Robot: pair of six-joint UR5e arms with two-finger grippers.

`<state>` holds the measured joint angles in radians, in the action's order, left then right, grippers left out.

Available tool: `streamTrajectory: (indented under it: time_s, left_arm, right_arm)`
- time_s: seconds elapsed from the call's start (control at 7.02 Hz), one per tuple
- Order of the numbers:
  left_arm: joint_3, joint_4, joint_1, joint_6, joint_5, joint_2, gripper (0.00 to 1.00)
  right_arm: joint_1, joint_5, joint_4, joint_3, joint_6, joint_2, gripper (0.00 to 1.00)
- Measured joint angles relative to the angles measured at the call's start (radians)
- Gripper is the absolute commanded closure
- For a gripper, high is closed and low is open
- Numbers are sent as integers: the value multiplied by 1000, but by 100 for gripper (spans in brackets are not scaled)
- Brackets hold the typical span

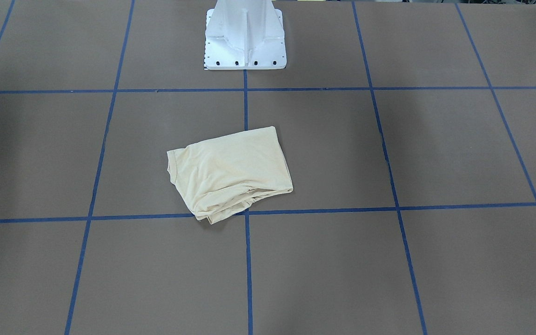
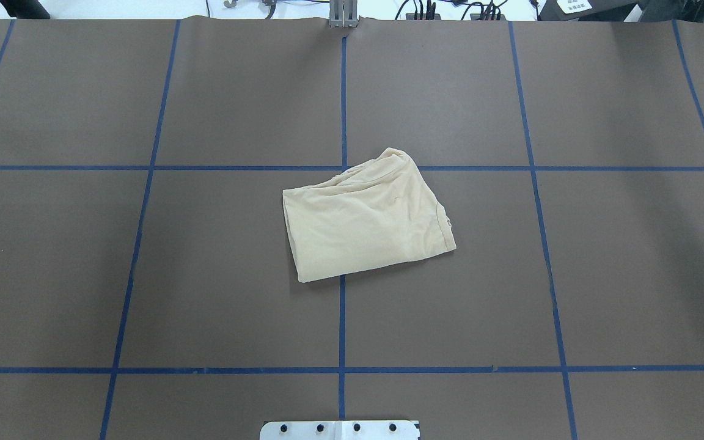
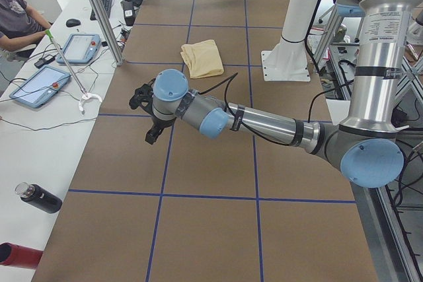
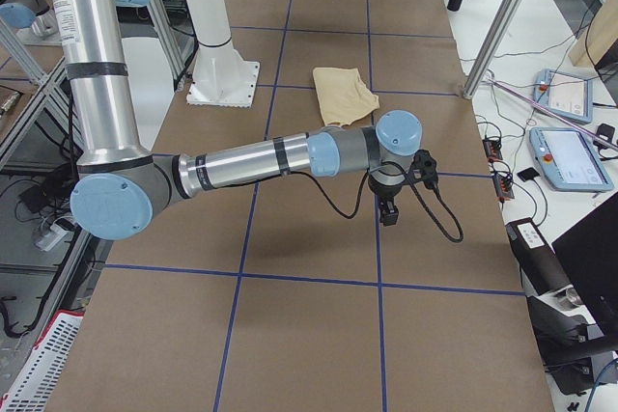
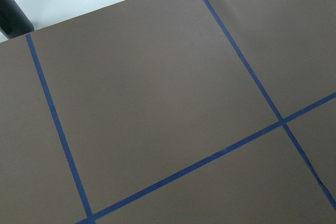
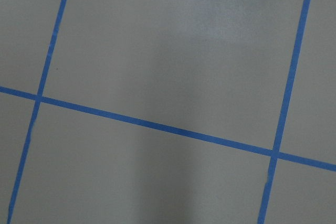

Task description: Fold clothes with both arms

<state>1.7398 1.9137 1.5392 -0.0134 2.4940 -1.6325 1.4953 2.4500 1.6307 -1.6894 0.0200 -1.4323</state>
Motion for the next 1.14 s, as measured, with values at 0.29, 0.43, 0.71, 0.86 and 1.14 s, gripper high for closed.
streamTrajectory:
  time_s: [0.29,0.43,0.71,0.86,1.14]
  left_arm:
    - [-2,-1,0,-1,0,0,0]
    - [-11,1,-1,-1,0,-1,0]
    - [-12,2,-2,-2,1,-1,0]
    - [-11,2,-2,-2,1,-1,0]
    - [-15,3,-2,-2,0,-2,0]
  right_arm:
    - [-2,-1,0,-14,0,5,0]
    - [-3,-1,0,-18,0,5,0]
    - [-5,-2,0,-20,-1,6,0]
    - [-8,-1,0,-20,-2,6,0]
    - [-9,1,1,-21,-4,6,0]
